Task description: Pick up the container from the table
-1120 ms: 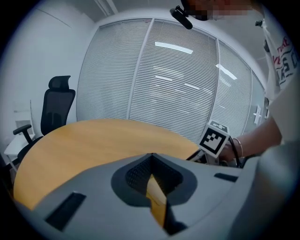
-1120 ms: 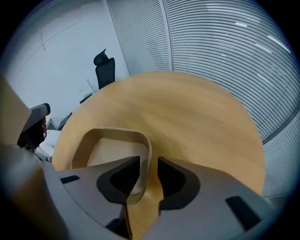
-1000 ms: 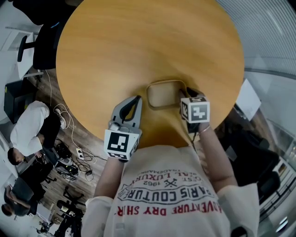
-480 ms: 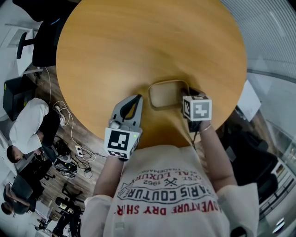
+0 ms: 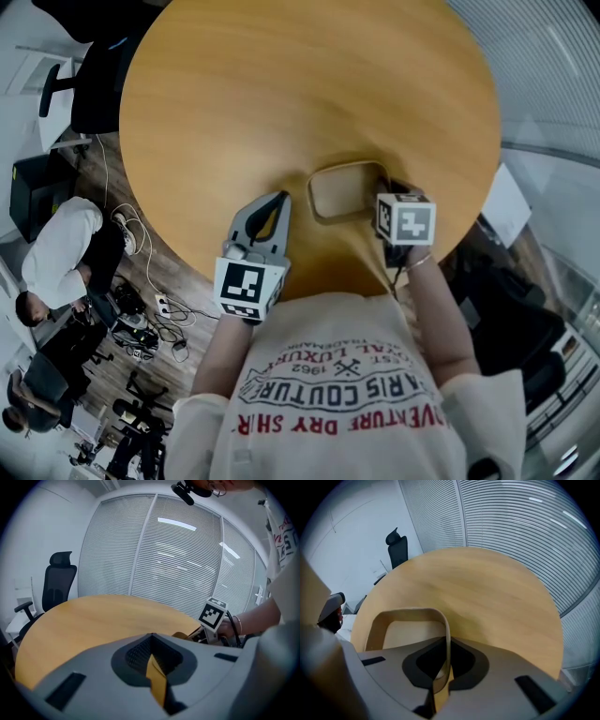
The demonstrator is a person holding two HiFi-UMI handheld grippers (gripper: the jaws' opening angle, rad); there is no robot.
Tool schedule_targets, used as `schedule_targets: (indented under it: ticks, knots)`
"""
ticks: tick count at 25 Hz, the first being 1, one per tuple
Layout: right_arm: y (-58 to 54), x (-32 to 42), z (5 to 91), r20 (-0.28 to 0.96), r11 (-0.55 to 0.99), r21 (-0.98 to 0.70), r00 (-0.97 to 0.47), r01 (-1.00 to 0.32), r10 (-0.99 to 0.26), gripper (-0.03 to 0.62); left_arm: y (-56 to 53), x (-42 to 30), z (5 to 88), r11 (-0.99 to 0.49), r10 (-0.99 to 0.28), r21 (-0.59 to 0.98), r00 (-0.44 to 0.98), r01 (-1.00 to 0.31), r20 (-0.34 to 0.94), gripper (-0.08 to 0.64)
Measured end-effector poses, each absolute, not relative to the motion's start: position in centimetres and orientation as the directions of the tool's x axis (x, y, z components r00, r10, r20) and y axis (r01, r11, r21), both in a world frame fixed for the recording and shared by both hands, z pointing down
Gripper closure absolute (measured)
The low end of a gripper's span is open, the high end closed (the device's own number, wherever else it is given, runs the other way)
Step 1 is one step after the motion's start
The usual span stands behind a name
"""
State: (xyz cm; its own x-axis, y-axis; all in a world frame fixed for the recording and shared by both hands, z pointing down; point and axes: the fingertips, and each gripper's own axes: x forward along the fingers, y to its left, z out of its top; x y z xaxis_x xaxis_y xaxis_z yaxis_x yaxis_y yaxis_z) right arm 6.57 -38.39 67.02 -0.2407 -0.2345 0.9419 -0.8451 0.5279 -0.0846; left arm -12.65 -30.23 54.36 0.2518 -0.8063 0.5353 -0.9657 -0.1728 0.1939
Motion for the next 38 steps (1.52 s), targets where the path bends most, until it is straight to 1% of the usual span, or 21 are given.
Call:
schedule_targets:
  ticks: [6,10,15,20,25,28,33,38]
  knots:
    - [-38.7,6.8,65.1,0.914,0.499,-0.1,-0.277,-0.861,-0.296,0.589,-29.7,-13.5,53.7,-0.162,-0.819,0.165,0.226,-0.973,0.528,0.56]
    - [-39.0,6.7,62.1,0.87,0.488,-0.137,-0.34,-0.862,-0.356,0.589,-29.7,-13.5,52.3,-0.147,-0.841,0.147,0.202,-0.978,0.502,0.56]
    - [-39.7,6.2,56.8,0.77,0.508,-0.125,-0.406,-0.852,-0.491,0.589,-30.1,-13.3,49.3,-0.157,-0.878,0.109,0.189,-0.982,0.439,0.56]
    - [-39.1,5.0,51.7,0.674,0.518,-0.175,-0.485,-0.837,-0.557,0.589,-29.7,-14.2,46.2,-0.133,-0.911,0.084,0.155,-0.988,0.381,0.56]
    - [-38.4,4.9,46.7,0.523,0.529,-0.24,-0.567,-0.814,-0.636,0.589,-29.0,-14.0,43.7,-0.113,-0.936,0.076,0.132,-0.991,0.327,0.56]
    - [-38.0,4.5,43.8,0.443,0.562,-0.211,-0.591,-0.8,-0.675,0.589,-28.8,-13.9,42.5,-0.112,-0.945,0.072,0.129,-0.991,0.301,0.56]
    - [-37.4,3.7,39.1,0.29,0.609,-0.091,-0.606,-0.788,-0.741,0.589,-28.7,-14.0,39.5,-0.113,-0.963,0.043,0.12,-0.993,0.243,0.56]
    - [-36.5,3.1,36.1,0.186,0.641,-0.009,-0.631,-0.768,-0.753,0.589,-28.7,-13.6,36.8,-0.12,-0.975,0.014,0.121,-0.993,0.187,0.56]
